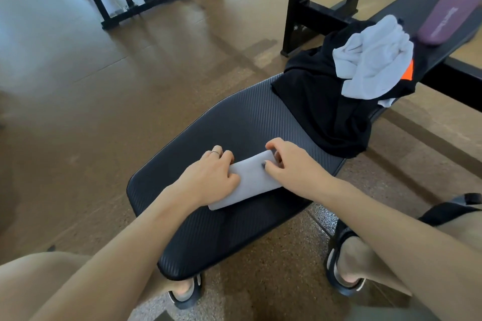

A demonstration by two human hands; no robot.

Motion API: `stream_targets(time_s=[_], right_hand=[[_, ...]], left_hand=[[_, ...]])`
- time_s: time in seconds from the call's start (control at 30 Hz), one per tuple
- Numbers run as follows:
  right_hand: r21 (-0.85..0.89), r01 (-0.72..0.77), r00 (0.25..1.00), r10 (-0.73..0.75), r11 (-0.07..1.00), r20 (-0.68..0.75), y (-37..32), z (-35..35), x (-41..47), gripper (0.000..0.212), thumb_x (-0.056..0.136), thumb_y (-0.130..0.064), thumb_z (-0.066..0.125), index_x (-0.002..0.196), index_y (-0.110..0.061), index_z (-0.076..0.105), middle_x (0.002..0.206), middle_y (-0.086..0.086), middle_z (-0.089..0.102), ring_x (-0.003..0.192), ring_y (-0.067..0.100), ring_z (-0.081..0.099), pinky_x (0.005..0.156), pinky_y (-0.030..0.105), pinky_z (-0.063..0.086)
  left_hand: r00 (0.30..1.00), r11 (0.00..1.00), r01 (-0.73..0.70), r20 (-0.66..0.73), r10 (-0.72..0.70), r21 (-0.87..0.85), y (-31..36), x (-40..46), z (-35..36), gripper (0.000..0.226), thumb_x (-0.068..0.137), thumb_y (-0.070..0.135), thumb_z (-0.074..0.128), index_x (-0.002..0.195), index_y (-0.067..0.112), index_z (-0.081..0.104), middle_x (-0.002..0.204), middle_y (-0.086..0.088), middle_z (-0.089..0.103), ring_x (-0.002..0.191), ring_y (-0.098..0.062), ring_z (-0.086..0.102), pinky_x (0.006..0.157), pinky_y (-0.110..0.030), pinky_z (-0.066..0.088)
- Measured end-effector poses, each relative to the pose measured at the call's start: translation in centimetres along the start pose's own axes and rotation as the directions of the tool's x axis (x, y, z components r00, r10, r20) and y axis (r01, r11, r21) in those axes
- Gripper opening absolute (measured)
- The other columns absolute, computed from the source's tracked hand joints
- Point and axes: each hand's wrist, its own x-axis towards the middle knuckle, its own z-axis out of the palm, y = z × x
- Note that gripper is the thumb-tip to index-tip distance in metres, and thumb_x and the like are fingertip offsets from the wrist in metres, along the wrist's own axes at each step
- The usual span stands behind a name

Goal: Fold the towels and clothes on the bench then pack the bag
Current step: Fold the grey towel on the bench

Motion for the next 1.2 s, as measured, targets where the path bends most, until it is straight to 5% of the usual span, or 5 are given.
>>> stream_targets(time_s=[0.37,0.6,0.83,0.97,1.2], right_hand=[[0.167,-0.284,0.949,0.302,0.944,-0.091,-0.2,0.3,-3.3,0.065,0.093,-0.047,0.06,0.143,-0.011,0.037,0.126,0.006,0.054,0.112,0.023,0.055,0.085,0.033,0.044],[0.17,-0.168,0.947,0.207,0.971,-0.247,-1.1,-8.9,-9.6,0.085,0.086,-0.022,0.068,0.157,-0.017,0.022,0.146,0.012,0.041,0.134,0.029,0.043,0.099,0.036,0.042],[-0.477,-0.223,0.971,0.15,0.85,-0.187,-2.4,-23.6,-22.4,0.049,0.081,-0.018,0.068,0.128,-0.018,0.054,0.095,-0.006,0.06,0.085,0.016,0.055,0.061,0.023,0.042],[-0.458,-0.336,0.927,0.204,0.823,-0.314,2.0,-25.9,-30.2,0.036,0.083,-0.022,0.064,0.118,-0.022,0.061,0.094,-0.007,0.064,0.082,0.012,0.061,0.072,0.039,0.055],[-0.251,-0.517,0.841,0.432,0.818,-0.326,12.5,-17.1,-39.5,0.035,0.083,-0.022,0.055,0.116,-0.029,0.065,0.097,-0.009,0.069,0.087,0.015,0.064,0.074,0.035,0.054]], left_hand=[[0.956,0.878,0.232,0.265,-0.126,-0.418,3.7,-0.4,1.7,0.018,0.078,0.029,0.051,0.075,0.012,0.048,0.079,-0.002,0.053,0.069,-0.02,0.049,0.061,-0.032,0.036],[0.988,0.781,-0.067,0.07,0.14,-0.621,11.7,-2.0,-3.2,0.017,0.068,0.026,0.051,0.078,0.013,0.047,0.073,0.001,0.049,0.068,-0.019,0.047,0.061,-0.036,0.035],[0.695,0.663,-0.705,-0.059,0.717,-0.251,28.4,-3.6,-10.7,0.031,0.075,0.032,0.056,0.102,0.045,0.064,0.09,0.02,0.065,0.087,0.0,0.062,0.068,-0.013,0.044],[0.502,0.497,-0.864,-0.06,0.863,-0.082,36.2,-4.3,-9.6,0.056,0.072,0.04,0.054,0.127,0.032,0.065,0.106,0.013,0.07,0.098,-0.01,0.063,0.081,-0.027,0.051],[0.389,0.394,-0.918,0.308,0.868,0.049,42.4,-5.3,0.5,0.021,0.089,0.043,0.064,0.08,0.026,0.056,0.079,0.005,0.059,0.077,-0.019,0.058,0.068,-0.041,0.049]])
